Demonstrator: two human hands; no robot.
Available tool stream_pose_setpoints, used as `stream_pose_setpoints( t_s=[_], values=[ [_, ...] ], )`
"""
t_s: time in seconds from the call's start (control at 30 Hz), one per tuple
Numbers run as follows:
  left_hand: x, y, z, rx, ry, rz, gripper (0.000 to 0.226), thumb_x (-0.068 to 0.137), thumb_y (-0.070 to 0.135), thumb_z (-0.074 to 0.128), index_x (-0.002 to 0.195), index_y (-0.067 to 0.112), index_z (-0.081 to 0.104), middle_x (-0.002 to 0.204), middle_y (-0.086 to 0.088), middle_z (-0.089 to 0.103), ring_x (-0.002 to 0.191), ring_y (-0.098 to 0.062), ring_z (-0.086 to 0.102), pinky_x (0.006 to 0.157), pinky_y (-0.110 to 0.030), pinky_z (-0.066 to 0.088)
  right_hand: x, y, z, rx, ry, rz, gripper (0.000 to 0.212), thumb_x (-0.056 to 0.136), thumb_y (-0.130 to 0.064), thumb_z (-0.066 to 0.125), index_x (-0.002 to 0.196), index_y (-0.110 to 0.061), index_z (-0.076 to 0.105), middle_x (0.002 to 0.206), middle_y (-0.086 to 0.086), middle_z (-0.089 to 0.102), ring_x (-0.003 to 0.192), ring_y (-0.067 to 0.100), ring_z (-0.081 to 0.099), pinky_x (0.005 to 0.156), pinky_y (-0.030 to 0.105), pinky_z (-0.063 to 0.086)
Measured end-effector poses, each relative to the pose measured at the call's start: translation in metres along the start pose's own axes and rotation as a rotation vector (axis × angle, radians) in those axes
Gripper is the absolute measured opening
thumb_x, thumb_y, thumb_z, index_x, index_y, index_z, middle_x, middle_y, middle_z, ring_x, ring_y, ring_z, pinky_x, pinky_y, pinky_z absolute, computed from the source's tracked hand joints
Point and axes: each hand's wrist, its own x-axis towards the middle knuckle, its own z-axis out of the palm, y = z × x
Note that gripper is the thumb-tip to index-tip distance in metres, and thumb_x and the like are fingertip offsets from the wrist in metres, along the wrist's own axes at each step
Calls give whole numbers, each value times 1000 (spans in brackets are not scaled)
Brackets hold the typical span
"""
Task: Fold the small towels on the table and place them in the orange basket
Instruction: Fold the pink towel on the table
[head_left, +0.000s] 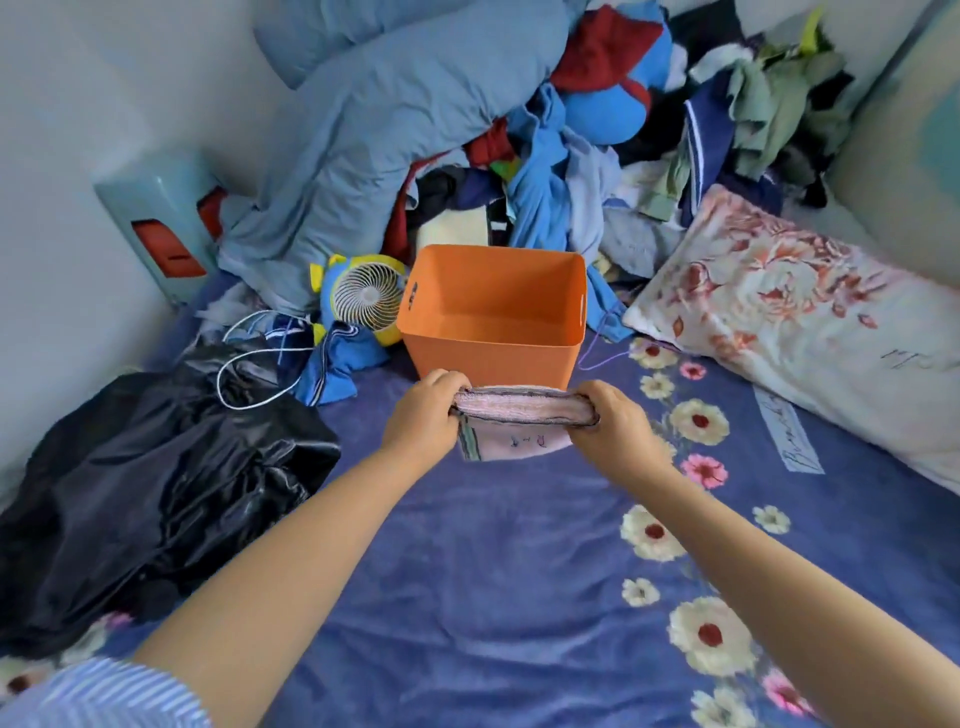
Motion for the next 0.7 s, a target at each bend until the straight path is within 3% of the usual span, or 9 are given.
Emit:
stream_pose_setpoints(
  t_s=[0.37, 0.57, 0.7],
  values=[
    [186, -53, -24, 3, 123, -31, 43, 81, -11, 47, 121, 2, 55, 128, -12, 52, 118, -28, 49, 93, -30, 38, 190, -9, 47, 82, 107, -13, 36, 73, 14, 53, 108, 8, 56, 108, 21, 59, 102, 34, 53, 70, 11, 24],
    [277, -88, -17, 0, 141, 3, 37, 80, -10, 48, 114, -1, 58, 120, -14, 57, 113, -28, 50, 86, -23, 31, 272, 1, 85, 121, 146, 22, 37, 70, 19, 53, 106, 11, 56, 106, 25, 60, 100, 38, 55, 74, 10, 26],
    [332, -124, 10, -135, 131, -66, 34, 78, -11, 52, 111, -5, 58, 113, -20, 59, 109, -31, 53, 84, -23, 33, 325, 19, 124, 146, 101, 85, 38, 70, 18, 51, 108, 11, 56, 106, 24, 60, 100, 37, 56, 70, 11, 27]
  ],
)
